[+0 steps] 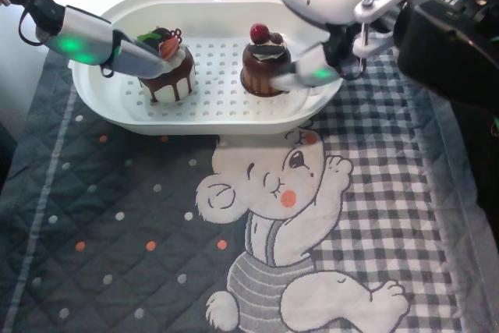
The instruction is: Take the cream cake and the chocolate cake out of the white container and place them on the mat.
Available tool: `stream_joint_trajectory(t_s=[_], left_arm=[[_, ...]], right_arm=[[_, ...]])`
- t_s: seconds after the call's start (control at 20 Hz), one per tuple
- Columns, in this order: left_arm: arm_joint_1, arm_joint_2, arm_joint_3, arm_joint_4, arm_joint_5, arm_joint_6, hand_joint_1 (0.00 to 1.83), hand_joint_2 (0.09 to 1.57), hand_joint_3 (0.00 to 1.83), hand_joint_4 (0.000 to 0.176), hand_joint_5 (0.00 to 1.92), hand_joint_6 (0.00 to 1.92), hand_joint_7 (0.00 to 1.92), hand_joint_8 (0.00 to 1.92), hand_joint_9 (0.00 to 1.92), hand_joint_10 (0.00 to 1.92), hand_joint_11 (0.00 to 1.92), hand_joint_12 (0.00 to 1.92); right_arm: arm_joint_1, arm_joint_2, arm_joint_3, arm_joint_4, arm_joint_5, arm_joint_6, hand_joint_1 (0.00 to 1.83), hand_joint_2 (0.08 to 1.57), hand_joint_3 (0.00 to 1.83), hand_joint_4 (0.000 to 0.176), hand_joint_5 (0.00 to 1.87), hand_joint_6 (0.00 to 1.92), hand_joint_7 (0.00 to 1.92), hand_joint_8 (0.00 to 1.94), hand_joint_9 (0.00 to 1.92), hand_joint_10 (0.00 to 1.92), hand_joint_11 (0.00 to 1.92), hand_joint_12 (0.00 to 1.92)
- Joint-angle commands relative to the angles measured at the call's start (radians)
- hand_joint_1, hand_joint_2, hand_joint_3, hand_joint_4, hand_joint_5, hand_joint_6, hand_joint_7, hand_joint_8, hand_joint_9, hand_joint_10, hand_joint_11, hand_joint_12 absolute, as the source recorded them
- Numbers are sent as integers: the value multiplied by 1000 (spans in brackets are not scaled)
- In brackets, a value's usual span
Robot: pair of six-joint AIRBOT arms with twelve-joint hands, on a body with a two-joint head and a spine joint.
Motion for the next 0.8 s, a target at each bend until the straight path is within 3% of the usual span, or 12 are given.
stream_joint_trajectory(t_s=[0.0, 0.15, 0.2, 0.3, 0.35, 0.55, 0.75], left_arm=[[-7, 1, 1, 4, -128, 1, 895, 841, 52, 8, 218, 47, 80, 17, 55, 18, 0, 725], [-10, -13, 15, -1, -111, 1, 843, 878, 21, 2, 222, 16, 146, 13, 130, 28, 0, 805], [-11, -22, 26, -7, -102, 1, 837, 879, 14, 0, 224, 12, 156, 11, 146, 27, 0, 826], [-10, -45, 58, -29, -71, 1, 825, 861, 1, 5, 233, 8, 145, 9, 201, 37, 0, 1098], [-7, -54, 72, -41, -57, 1, 814, 856, 0, 6, 237, 7, 159, 12, 223, 41, 0, 1180], [7, -75, 101, -71, -24, 0, 812, 849, 0, 0, 248, 6, 236, 22, 305, 66, 0, 1316], [9, -95, 122, -83, -4, 0, 823, 852, 0, 0, 259, 8, 290, 32, 337, 81, 0, 1299]], right_arm=[[12, 1, -8, 10, 122, -56, 1012, 815, 25, 0, 375, 16, 271, 5, 226, 113, 0, 1257], [12, -7, 0, 47, 122, -92, 987, 835, 10, 0, 385, 7, 267, 1, 258, 78, 0, 1369], [12, -12, 6, 55, 122, -92, 984, 831, 5, 0, 390, 6, 267, 1, 294, 86, 0, 1526], [12, -30, 27, 81, 122, -92, 953, 837, 6, 0, 407, 8, 339, 19, 336, 82, 0, 1255], [12, -39, 40, 105, 122, -92, 936, 839, 5, 0, 407, 5, 357, 17, 347, 73, 0, 1206], [12, -78, 69, 176, 122, -91, 782, 832, 0, 0, 407, 1, 423, 14, 403, 61, 0, 1183], [12, -98, 98, 240, 123, -91, 750, 836, 2, 0, 413, 2, 465, 14, 454, 55, 0, 1186]])
